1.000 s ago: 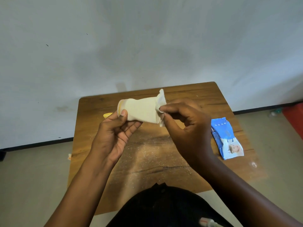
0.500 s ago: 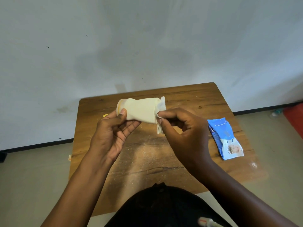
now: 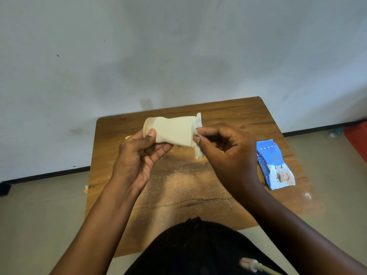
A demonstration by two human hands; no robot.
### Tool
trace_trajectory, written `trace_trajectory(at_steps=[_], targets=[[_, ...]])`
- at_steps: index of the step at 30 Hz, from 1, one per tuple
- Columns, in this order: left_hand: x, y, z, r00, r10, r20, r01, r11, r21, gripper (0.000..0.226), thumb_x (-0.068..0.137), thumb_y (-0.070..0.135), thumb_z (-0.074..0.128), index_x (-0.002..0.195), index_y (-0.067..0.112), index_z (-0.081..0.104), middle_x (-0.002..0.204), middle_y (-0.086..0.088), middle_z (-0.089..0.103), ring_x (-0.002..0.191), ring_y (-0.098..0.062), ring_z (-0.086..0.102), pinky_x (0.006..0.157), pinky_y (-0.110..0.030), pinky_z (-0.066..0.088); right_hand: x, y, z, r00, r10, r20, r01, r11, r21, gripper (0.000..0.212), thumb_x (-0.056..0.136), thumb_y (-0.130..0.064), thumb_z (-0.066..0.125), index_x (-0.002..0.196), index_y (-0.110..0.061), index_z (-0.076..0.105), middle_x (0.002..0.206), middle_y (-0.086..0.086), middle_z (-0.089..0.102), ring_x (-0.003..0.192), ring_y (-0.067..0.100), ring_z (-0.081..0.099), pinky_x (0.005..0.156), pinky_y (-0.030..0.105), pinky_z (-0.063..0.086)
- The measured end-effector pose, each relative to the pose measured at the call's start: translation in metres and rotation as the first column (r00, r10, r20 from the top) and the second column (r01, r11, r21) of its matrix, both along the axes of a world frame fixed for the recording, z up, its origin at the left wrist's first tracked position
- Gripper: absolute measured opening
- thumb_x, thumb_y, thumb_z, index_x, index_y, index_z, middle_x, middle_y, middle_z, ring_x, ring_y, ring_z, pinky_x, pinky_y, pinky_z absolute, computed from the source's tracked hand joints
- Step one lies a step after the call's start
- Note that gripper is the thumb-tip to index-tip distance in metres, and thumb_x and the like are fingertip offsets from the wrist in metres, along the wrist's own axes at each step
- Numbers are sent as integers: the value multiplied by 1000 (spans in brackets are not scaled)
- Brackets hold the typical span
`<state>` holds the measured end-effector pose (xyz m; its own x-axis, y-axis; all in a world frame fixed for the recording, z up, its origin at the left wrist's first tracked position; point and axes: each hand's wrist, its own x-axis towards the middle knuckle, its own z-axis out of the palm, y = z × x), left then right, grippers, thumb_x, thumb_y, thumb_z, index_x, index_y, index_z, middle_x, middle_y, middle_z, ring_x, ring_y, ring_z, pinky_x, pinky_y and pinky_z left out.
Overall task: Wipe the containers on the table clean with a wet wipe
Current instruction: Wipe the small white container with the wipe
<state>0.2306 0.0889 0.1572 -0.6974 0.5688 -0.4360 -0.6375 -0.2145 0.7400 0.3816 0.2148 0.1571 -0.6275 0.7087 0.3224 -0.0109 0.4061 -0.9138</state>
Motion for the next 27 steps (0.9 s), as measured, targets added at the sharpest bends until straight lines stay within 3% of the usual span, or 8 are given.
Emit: trace_trajectory(at_steps=[7,10,15,18,20,23,25,27], targets=[[-2,-1,0,999,17,-31,-16,999,35,40,82,9,65,121,-2,66,101,-19,78,87,-24,78,71,-31,64,-1,-1,2,1000,-4,-2,4,996,-92,19,93,-7,78,110,-15,76,101,-9,77,89,7,74,67,15,57],[-5,-3,-3,996,62,-71,-63,998,-10,35,90,6,64,124,-1,65,101,-18,79,87,-26,78,73,-33,65,3,-15,-9,997,73,36,-69,993,-97,17,91,-11,79,108,-16,78,100,-6,78,88,12,75,69,23,62],[-3,-5,-8,939,67,-338,-117,984,-131,41,92,-1,69,132,-2,61,102,-12,80,94,-29,78,72,-36,65,1,-7,2,1000,20,11,-19,996,-92,21,92,-7,78,106,-22,74,101,-8,77,87,9,74,65,16,57],[1,-5,-10,884,0,-467,-100,977,-188,44,88,-1,73,131,3,64,105,-9,79,97,-24,78,67,-33,65,-5,3,12,995,-79,-54,75,994,-84,22,94,-7,77,106,-25,74,100,-8,77,90,13,73,68,24,60],[6,-4,-11,854,-64,-516,-59,974,-218,43,88,-1,74,130,7,66,104,-6,80,96,-22,78,66,-31,64,-12,6,12,997,-71,-21,70,997,-38,23,94,-8,76,108,-26,74,104,-7,76,96,12,72,73,31,63],[10,0,-9,819,-116,-562,-15,975,-222,43,87,-3,75,128,8,67,103,-4,80,94,-21,78,68,-31,63,-18,-2,1,994,0,110,-19,984,176,18,94,-11,77,108,-23,77,109,-7,76,102,6,70,78,30,62],[9,1,-10,801,-105,-589,-47,970,-237,46,84,-1,78,128,10,68,104,0,80,96,-16,77,71,-30,63,-19,-8,-7,990,13,138,-56,948,312,17,94,-14,76,110,-17,80,113,-4,77,105,5,68,82,27,60],[9,2,-10,804,-77,-589,-99,961,-259,46,84,5,79,128,12,68,102,5,80,97,-13,77,75,-32,64,-20,-11,-13,992,27,124,-67,940,334,20,95,-12,72,114,-14,80,117,-2,76,110,7,67,86,26,59]])
